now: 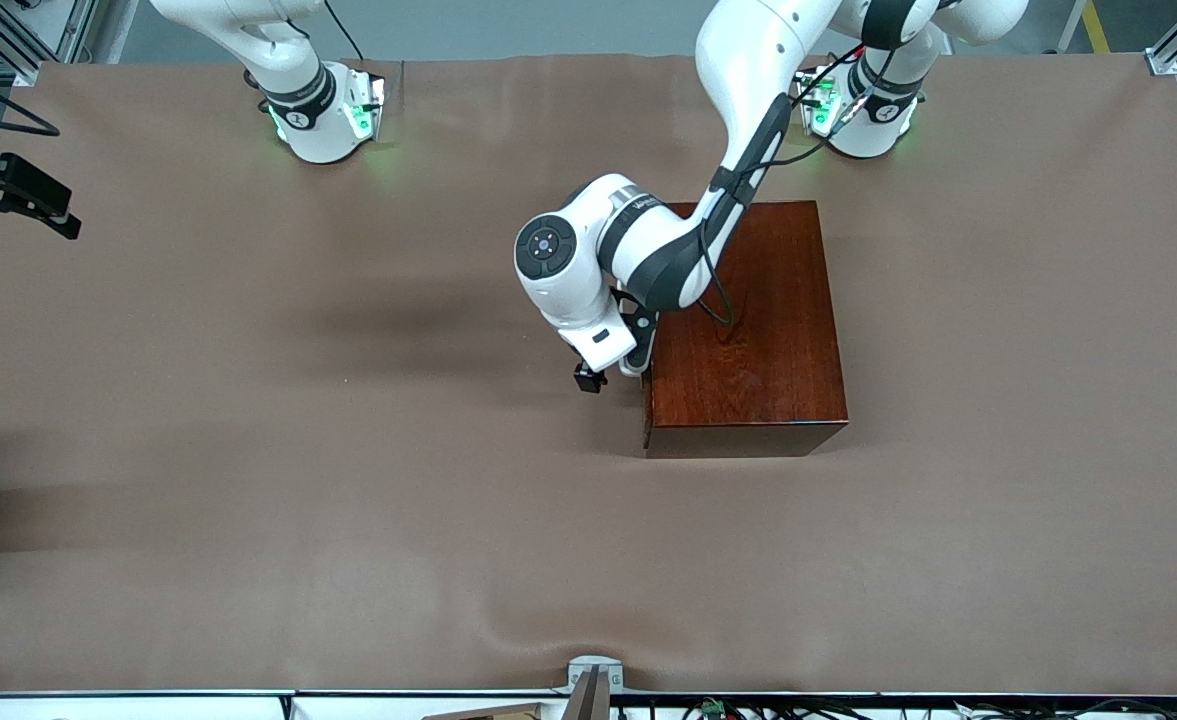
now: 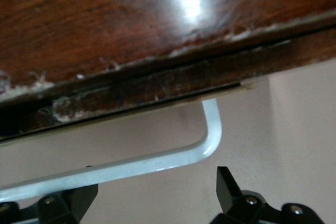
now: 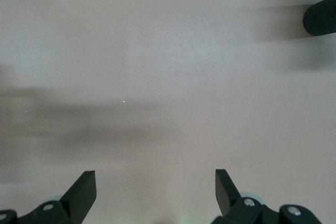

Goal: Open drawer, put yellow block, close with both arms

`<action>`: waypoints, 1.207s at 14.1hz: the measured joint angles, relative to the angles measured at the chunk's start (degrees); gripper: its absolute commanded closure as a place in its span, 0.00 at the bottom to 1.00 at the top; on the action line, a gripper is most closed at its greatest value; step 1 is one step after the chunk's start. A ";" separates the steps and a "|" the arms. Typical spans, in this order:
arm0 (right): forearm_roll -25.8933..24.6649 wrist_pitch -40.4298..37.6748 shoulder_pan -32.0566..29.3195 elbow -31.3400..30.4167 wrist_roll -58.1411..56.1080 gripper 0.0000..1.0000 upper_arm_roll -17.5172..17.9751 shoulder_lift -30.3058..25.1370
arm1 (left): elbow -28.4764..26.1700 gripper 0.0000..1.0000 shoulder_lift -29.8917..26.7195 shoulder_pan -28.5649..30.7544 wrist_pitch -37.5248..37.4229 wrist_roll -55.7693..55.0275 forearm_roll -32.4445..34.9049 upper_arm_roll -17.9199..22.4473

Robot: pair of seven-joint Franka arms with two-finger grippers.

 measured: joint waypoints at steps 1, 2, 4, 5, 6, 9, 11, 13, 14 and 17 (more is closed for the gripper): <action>0.00 0.00 0.00 0.00 0.00 0.00 0.00 0.00 | -0.03 0.00 0.00 0.00 -0.29 0.00 0.00 0.06; 0.00 0.00 0.00 0.00 0.00 0.00 0.00 0.01 | -0.08 0.00 0.00 0.00 -0.89 0.00 0.01 0.13; 0.00 0.00 -0.09 0.01 0.00 0.00 -0.01 0.02 | -0.07 0.00 0.00 0.04 -1.59 -0.04 0.01 0.23; 0.00 0.00 -0.29 0.01 0.00 0.00 -0.02 0.03 | -0.07 0.00 0.00 0.04 -1.60 -0.04 0.01 0.23; 0.00 0.00 -0.55 0.01 0.00 0.00 -0.02 0.05 | -0.05 0.00 0.00 0.03 -1.61 -0.04 0.05 0.23; 0.00 0.00 -0.89 0.01 0.00 0.00 -0.02 0.07 | 0.41 0.00 -0.47 0.00 -1.64 2.67 0.27 0.18; 0.00 0.00 -0.90 0.02 -0.01 0.00 -0.01 0.10 | 1.53 0.00 -3.54 0.21 -1.84 7.86 0.52 0.45; 0.00 0.00 -0.90 0.03 0.00 0.00 0.00 0.13 | 1.84 0.00 -9.73 1.77 -3.48 14.07 0.71 0.89; 0.00 0.00 -0.90 0.03 -0.01 0.00 0.01 0.14 | 1.76 0.00 -12.90 3.29 -5.12 17.57 0.78 0.93; 0.01 0.00 -0.91 0.03 -0.01 0.00 0.02 0.15 | 1.14 0.00 -20.01 8.94 -10.08 29.58 0.88 0.96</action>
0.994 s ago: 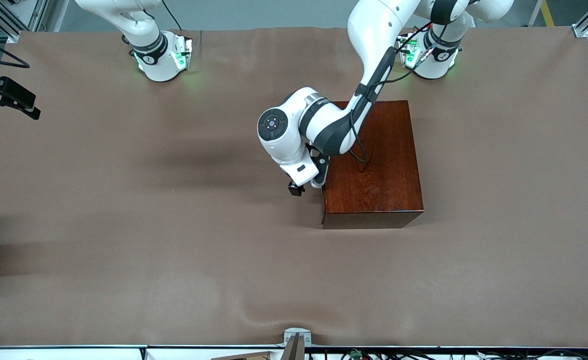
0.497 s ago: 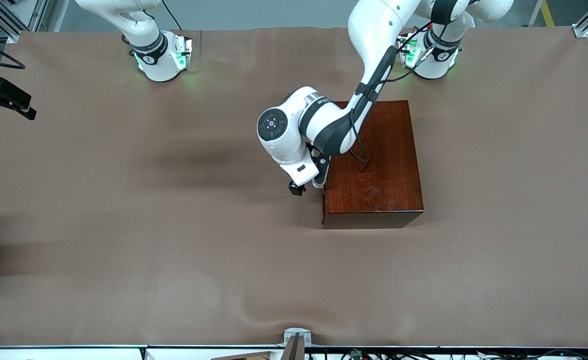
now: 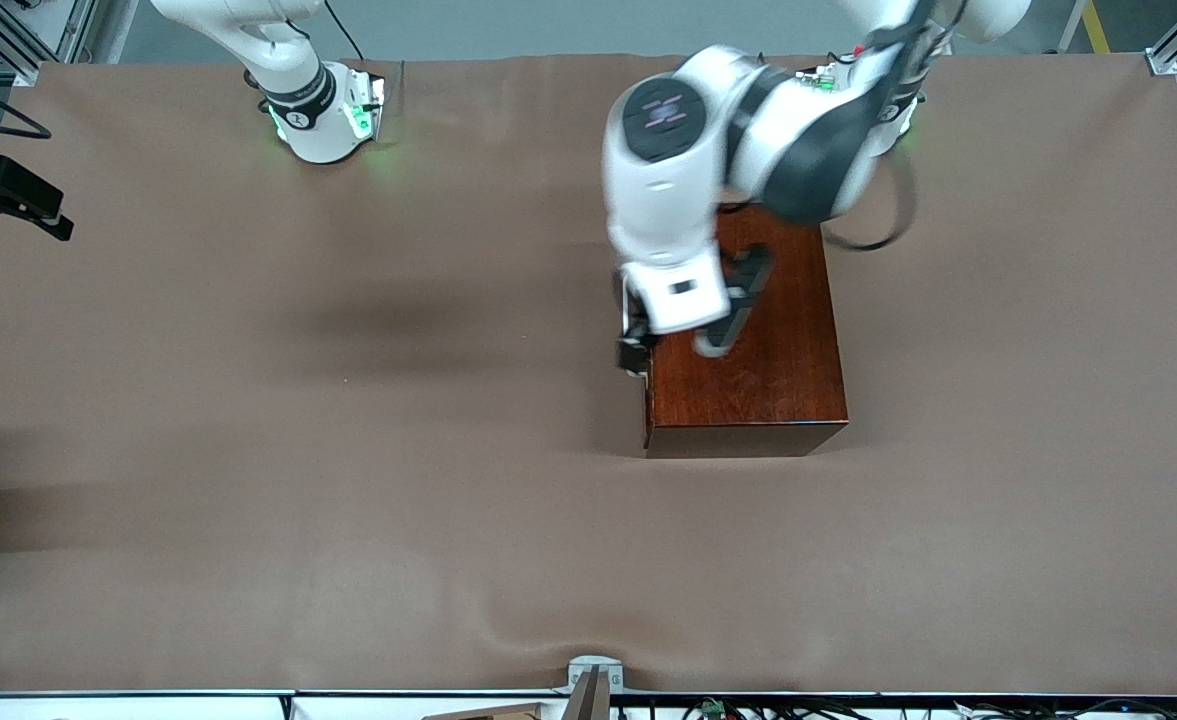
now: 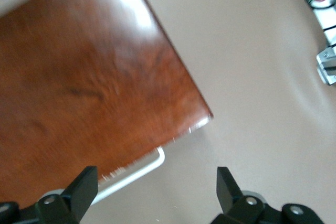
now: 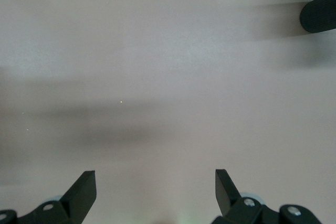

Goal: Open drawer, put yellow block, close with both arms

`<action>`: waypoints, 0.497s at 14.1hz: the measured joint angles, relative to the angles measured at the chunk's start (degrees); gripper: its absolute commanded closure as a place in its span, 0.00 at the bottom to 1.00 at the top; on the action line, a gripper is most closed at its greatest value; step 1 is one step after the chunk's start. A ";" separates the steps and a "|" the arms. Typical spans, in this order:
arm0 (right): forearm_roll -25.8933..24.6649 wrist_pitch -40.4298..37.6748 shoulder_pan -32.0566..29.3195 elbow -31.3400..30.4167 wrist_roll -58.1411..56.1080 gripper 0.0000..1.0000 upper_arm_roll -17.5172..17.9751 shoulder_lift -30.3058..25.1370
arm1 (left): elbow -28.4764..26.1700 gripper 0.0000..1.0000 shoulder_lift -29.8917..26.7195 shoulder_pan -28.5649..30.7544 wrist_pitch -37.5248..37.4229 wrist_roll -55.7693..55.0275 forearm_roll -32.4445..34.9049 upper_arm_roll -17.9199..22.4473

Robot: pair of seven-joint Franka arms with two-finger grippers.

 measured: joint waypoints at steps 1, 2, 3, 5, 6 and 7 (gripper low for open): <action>0.00 0.00 0.00 0.00 0.00 0.00 0.00 0.00 | -0.19 0.00 -1.60 1.98 -1.14 4.35 0.01 -0.01; 0.00 0.00 0.00 0.00 0.00 0.00 0.01 0.00 | -0.35 0.00 -2.99 3.88 -2.42 9.08 0.01 -0.03; 0.00 0.00 0.00 0.00 0.00 0.00 0.01 0.00 | -0.47 0.00 -4.21 5.69 -4.05 14.07 0.01 -0.06; 0.00 0.00 0.00 0.00 0.00 0.00 0.02 0.01 | -0.62 0.00 -6.43 9.25 -8.01 24.31 0.01 -0.11; 0.00 0.00 0.00 0.00 0.00 0.00 0.03 0.01 | -0.72 0.00 -7.40 10.95 -9.88 29.33 0.01 -0.12; 0.00 0.00 0.00 0.00 0.00 0.00 0.03 0.02 | -0.92 0.00 -8.30 12.52 -11.72 34.38 0.01 -0.13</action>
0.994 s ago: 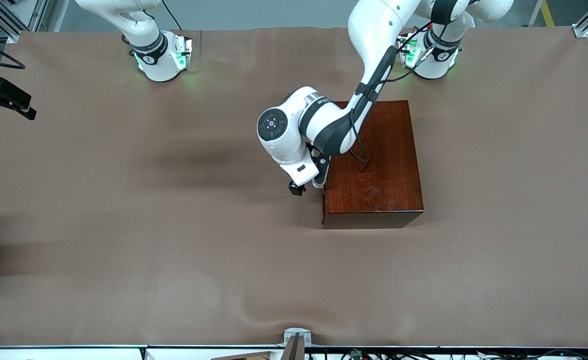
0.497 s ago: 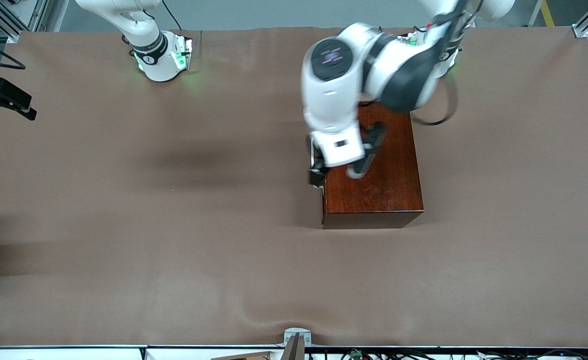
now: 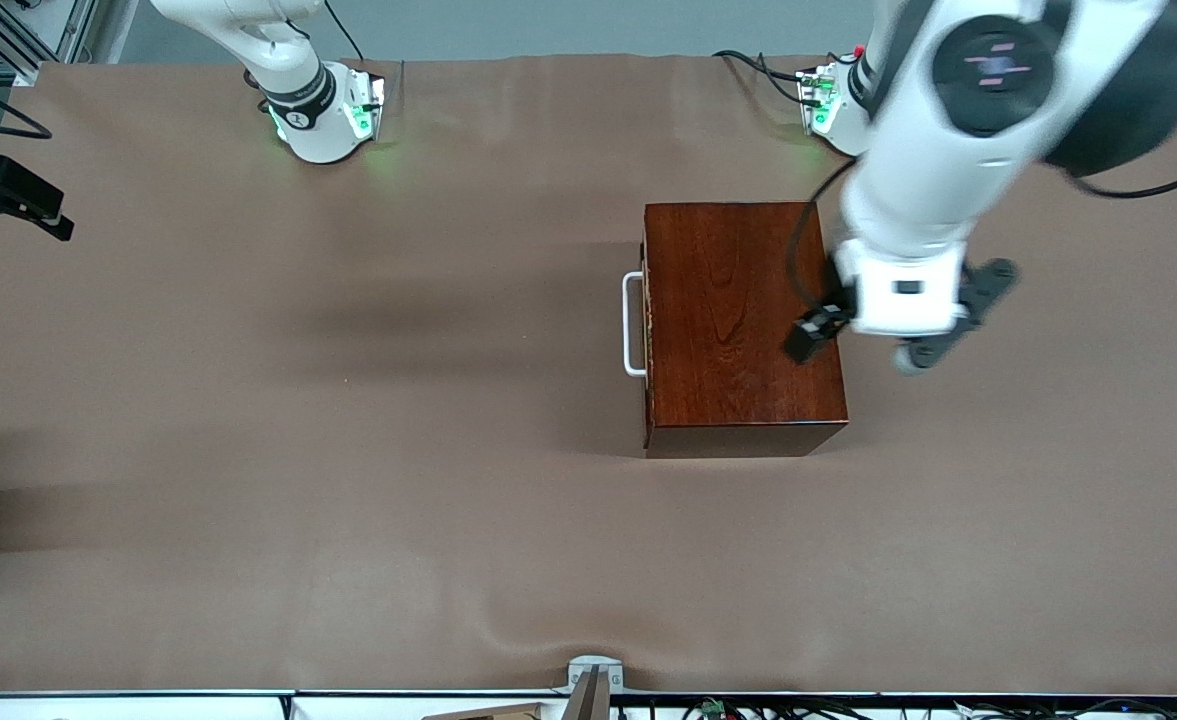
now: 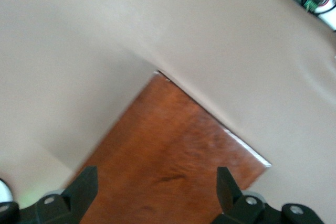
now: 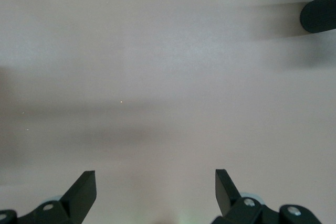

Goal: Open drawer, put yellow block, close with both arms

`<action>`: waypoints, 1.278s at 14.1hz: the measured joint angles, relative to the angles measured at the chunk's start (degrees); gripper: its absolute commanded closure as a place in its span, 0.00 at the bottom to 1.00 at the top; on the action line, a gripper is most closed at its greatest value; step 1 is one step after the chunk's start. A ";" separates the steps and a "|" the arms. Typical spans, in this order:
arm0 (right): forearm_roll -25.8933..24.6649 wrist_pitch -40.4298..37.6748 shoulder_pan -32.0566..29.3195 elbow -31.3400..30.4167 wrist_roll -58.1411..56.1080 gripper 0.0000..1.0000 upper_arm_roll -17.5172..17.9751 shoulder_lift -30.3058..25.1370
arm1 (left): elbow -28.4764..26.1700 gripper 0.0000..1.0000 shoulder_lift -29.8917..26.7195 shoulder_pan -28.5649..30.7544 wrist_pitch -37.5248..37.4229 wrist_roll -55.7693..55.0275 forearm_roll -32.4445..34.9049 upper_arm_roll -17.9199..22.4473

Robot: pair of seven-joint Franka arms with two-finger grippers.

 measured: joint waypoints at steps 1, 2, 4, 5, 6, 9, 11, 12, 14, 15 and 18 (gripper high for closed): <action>0.00 0.00 0.00 0.00 0.00 0.00 0.00 0.00 | -0.30 0.00 -0.87 1.42 -1.77 4.83 0.00 -0.01; 0.00 0.00 0.00 0.00 0.00 0.00 0.00 0.01 | -0.71 0.00 -1.66 2.69 -3.33 9.31 0.00 -0.02; 0.00 0.00 0.00 0.00 0.00 0.00 0.00 0.01 | -1.69 0.00 -3.09 4.66 -5.04 16.20 0.00 -0.03; 0.00 0.00 0.00 0.00 0.00 0.00 0.00 0.01 | -2.15 0.00 -3.80 5.51 -5.37 19.10 0.00 -0.05; 0.00 0.00 0.00 0.00 0.00 0.00 0.00 0.01 | -2.44 0.00 -4.48 6.40 -5.63 22.24 0.00 -0.05; 0.00 0.00 0.00 0.00 0.00 0.00 0.00 0.02 | -4.11 0.00 -7.13 9.88 -6.53 32.84 0.00 -0.25; 0.00 0.00 0.00 0.00 0.00 0.00 0.00 0.03 | -6.53 0.00 -9.25 14.75 -6.73 36.95 0.01 -3.19; 0.00 0.00 0.00 0.00 0.00 0.00 0.00 0.04 | -7.42 0.00 -10.24 18.61 -6.73 37.99 0.02 -6.40; 0.00 0.00 0.00 0.00 0.00 0.00 0.00 0.06 | -9.03 0.00 -12.22 24.92 -6.73 39.92 0.11 -12.12; 0.00 0.00 0.00 0.00 0.00 0.00 -0.01 0.07 | -10.24 0.00 -13.36 26.72 -6.58 41.76 0.19 -13.60; 0.00 0.00 0.00 0.00 0.00 0.00 0.00 0.08 | -17.14 0.00 -18.30 29.24 -2.70 47.37 0.31 -14.74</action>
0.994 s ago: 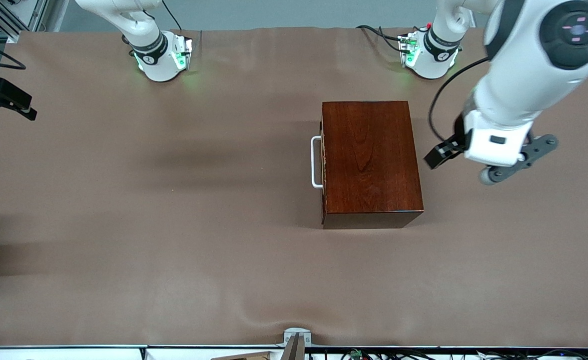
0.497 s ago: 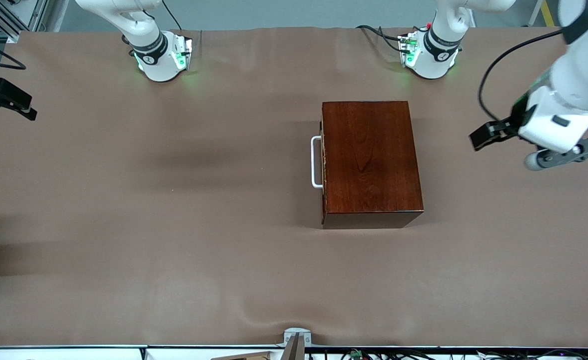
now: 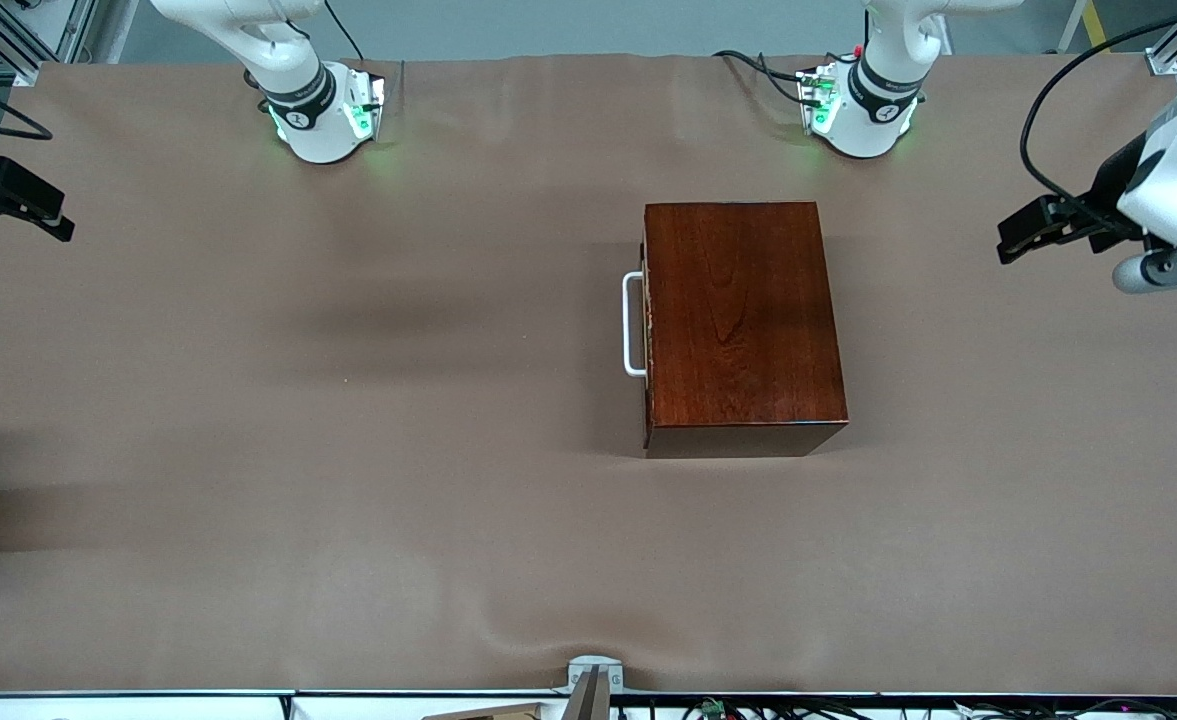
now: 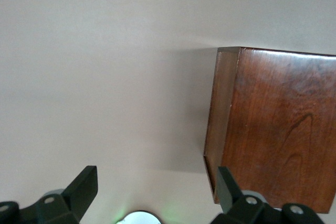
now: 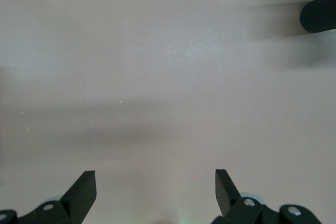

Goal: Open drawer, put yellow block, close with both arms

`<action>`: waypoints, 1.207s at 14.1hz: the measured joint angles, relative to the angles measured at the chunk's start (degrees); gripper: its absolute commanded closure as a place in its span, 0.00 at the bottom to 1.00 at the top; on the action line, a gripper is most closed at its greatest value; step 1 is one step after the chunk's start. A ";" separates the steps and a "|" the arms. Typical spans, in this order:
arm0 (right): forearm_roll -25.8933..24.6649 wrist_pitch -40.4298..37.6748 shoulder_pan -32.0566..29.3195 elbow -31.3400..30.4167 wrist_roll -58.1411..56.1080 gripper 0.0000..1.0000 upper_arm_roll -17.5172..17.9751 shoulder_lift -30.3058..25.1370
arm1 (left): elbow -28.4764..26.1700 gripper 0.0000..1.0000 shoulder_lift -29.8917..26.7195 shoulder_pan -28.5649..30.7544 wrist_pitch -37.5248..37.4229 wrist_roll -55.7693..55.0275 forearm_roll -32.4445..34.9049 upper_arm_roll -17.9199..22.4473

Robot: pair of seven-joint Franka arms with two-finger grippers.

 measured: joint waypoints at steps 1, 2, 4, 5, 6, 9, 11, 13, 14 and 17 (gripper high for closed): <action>0.00 0.00 0.00 0.00 0.00 0.00 0.00 0.00 | -2.89 0.00 -2.01 0.40 1.38 0.56 0.00 -0.19; 0.00 0.00 0.00 0.00 0.00 0.00 0.00 0.00 | -5.23 0.00 -3.77 0.84 2.19 0.67 0.00 -0.47; 0.00 0.00 0.00 0.00 0.00 0.00 0.00 0.01 | -7.60 0.00 -6.08 2.10 2.86 0.81 0.00 -1.09; 0.00 0.00 0.00 0.00 0.00 0.00 0.00 0.01 | -7.95 0.00 -6.67 2.53 2.89 1.14 0.00 -1.12; 0.00 0.00 0.00 0.00 0.00 0.00 0.00 0.01 | -8.01 0.00 -6.98 2.81 2.89 1.30 0.00 -1.12; 0.00 0.00 0.00 0.00 0.00 0.00 0.00 0.01 | -8.01 0.00 -7.08 3.05 3.15 1.33 0.00 -1.12; 0.00 0.00 0.00 0.00 0.00 0.00 0.00 0.01 | -7.97 0.00 -7.08 3.07 3.30 1.33 0.00 -1.11; 0.00 0.00 0.00 0.00 0.00 0.00 0.00 0.01 | -7.83 0.00 -7.08 3.14 3.34 1.33 0.00 -1.07; 0.00 0.00 0.00 0.00 0.00 0.00 0.00 0.01 | -7.76 0.00 -7.08 3.17 3.34 1.33 0.00 -1.05; 0.00 -0.01 0.00 0.00 0.00 0.00 0.00 0.01 | -7.71 0.00 -7.08 3.18 3.33 1.33 0.00 -1.04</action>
